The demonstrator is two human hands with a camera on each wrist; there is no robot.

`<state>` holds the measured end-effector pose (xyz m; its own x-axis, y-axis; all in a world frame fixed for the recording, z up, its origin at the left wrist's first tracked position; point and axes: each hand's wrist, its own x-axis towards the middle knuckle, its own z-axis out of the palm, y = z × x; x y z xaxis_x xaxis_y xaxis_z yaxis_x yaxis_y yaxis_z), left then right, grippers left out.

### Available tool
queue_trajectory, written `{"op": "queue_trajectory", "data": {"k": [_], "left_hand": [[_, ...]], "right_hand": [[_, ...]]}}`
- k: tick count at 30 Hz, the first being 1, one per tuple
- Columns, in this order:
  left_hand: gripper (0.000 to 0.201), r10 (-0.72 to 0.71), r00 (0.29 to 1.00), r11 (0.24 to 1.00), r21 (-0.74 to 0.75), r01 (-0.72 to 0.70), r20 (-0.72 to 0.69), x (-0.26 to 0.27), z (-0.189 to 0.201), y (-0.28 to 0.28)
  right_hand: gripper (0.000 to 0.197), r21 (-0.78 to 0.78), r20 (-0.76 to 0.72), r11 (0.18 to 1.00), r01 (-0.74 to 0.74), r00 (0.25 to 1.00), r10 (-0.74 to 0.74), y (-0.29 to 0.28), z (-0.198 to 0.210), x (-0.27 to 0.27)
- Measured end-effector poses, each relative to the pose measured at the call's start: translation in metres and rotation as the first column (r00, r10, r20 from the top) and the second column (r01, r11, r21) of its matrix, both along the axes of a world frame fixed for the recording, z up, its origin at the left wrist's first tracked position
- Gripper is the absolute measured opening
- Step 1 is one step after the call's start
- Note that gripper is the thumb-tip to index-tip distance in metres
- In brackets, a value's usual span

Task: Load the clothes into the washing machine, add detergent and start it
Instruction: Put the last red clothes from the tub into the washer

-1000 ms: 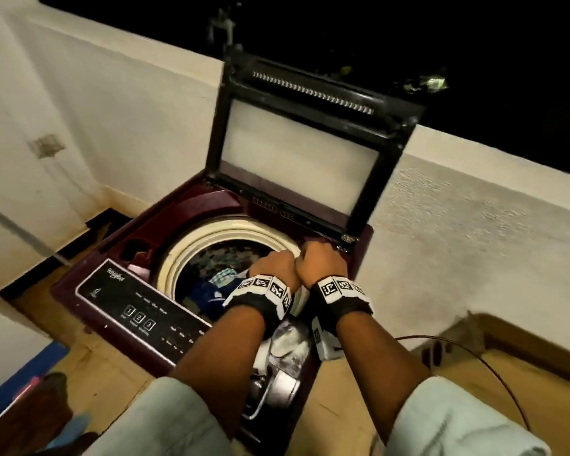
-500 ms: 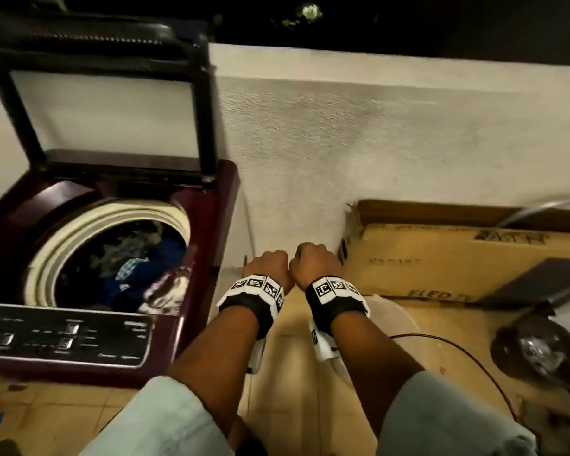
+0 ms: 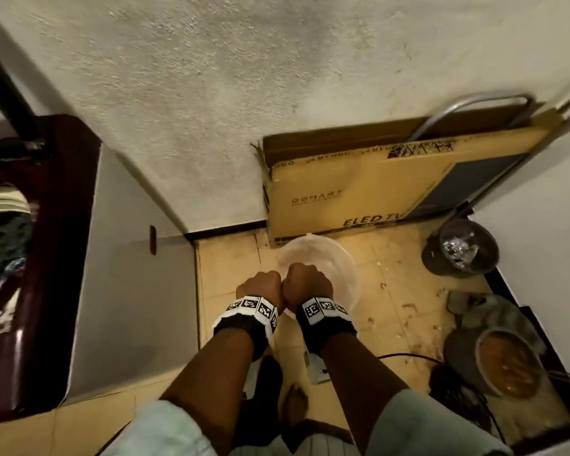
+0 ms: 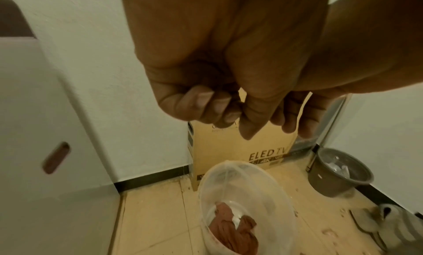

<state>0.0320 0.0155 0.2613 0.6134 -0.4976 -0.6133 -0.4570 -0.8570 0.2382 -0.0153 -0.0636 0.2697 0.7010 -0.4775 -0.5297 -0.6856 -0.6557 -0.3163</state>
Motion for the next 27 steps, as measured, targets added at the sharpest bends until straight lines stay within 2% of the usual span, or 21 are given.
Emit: {"op": "queue_trajectory", "data": {"k": [4,7,10,14,17,22,24,27], "left_hand": [[0.037,-0.060,0.995,0.998,0.011,0.061,-0.076,0.000,-0.038,-0.028],[0.037,-0.070,0.984,0.997,0.009,0.072,-0.164,-0.002,-0.070,-0.044],[0.035,-0.122,0.964,0.991,0.033,0.133,-0.238,0.002,-0.107,-0.064],[0.031,-0.180,0.951,0.980,0.037,0.196,-0.251,0.017,-0.165,-0.090],[0.028,-0.225,0.944,0.965,0.077,0.250,-0.240,0.027,-0.222,-0.113],[0.029,-0.197,0.952,0.961,0.147,0.235,-0.233,0.037,-0.326,-0.144],[0.041,-0.189,0.943,0.951,0.189,0.246,-0.275,0.039,-0.373,-0.156],[0.068,-0.146,0.940,0.959,0.189,0.212,-0.309,0.042,-0.434,-0.171]], "right_hand": [[0.041,0.054,-0.094,0.994,0.096,0.991,-0.090,-0.022,-0.045,-0.006],[0.036,0.101,-0.146,0.990,0.096,0.986,-0.081,-0.040,-0.073,-0.009],[0.028,0.145,-0.238,0.973,0.181,0.961,-0.144,-0.060,-0.110,-0.006],[0.027,0.199,-0.291,0.936,0.289,0.930,-0.226,-0.081,-0.170,0.005],[0.029,0.236,-0.297,0.913,0.331,0.920,-0.257,-0.102,-0.228,0.015],[0.040,0.324,-0.196,0.869,0.375,0.925,-0.326,-0.135,-0.347,0.030],[0.042,0.335,-0.206,0.861,0.383,0.921,-0.330,-0.145,-0.400,0.032],[0.034,0.332,-0.242,0.878,0.346,0.930,-0.275,-0.159,-0.475,0.035]]}}
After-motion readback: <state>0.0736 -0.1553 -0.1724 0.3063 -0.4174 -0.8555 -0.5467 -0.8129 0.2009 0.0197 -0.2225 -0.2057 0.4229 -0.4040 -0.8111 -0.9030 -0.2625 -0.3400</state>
